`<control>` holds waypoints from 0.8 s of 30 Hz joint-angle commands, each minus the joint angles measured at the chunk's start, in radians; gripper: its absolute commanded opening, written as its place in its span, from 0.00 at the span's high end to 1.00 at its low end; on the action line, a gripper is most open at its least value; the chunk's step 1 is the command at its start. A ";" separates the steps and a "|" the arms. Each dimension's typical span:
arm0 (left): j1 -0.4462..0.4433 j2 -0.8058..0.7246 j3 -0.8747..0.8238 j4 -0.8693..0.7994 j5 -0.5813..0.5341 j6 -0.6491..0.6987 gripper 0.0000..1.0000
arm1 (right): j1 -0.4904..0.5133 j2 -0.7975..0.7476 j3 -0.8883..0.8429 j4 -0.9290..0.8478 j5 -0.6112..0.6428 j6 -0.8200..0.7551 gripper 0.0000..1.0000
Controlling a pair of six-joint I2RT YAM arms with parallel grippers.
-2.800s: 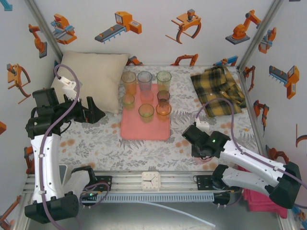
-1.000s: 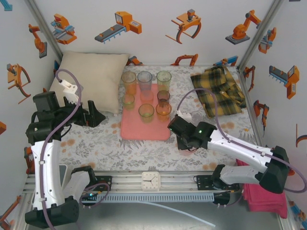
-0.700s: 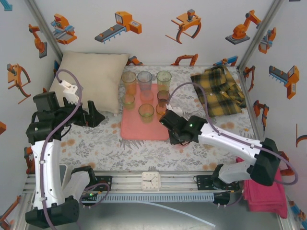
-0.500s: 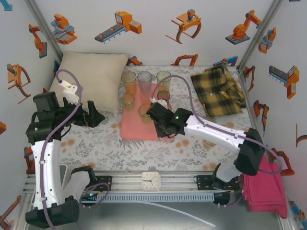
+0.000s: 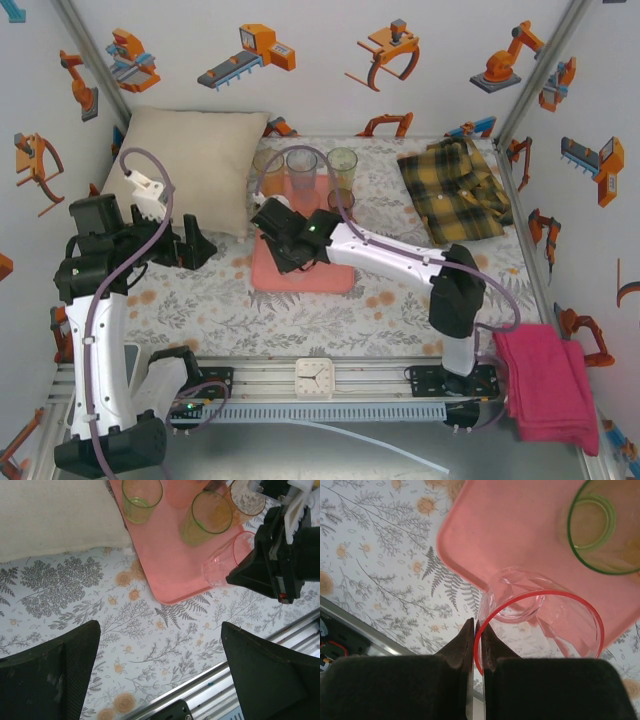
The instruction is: Place the glasses into the tray
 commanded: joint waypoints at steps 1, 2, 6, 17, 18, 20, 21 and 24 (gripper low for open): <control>0.001 -0.003 0.021 -0.065 0.010 0.064 0.00 | 0.008 0.041 0.079 0.020 -0.020 -0.029 0.96; 0.001 -0.004 0.018 -0.076 0.011 0.074 0.00 | 0.009 0.056 0.096 0.021 -0.024 -0.032 0.96; 0.001 -0.020 0.012 -0.108 0.001 0.099 0.00 | 0.011 0.105 0.154 0.026 -0.029 -0.039 0.96; 0.001 -0.094 -0.044 -0.130 -0.014 0.074 0.00 | 0.015 0.221 0.264 0.037 0.020 -0.080 0.96; 0.001 -0.100 -0.048 -0.132 -0.016 0.074 0.00 | 0.015 0.234 0.275 0.037 0.028 -0.086 0.96; 0.001 -0.106 -0.050 -0.140 -0.019 0.076 0.00 | 0.014 0.253 0.294 0.042 0.038 -0.093 0.96; 0.001 -0.109 -0.050 -0.144 -0.019 0.077 0.00 | 0.015 0.266 0.307 0.045 0.039 -0.097 0.96; 0.001 -0.116 -0.047 -0.148 -0.022 0.077 0.00 | 0.015 0.299 0.343 0.044 0.043 -0.108 0.96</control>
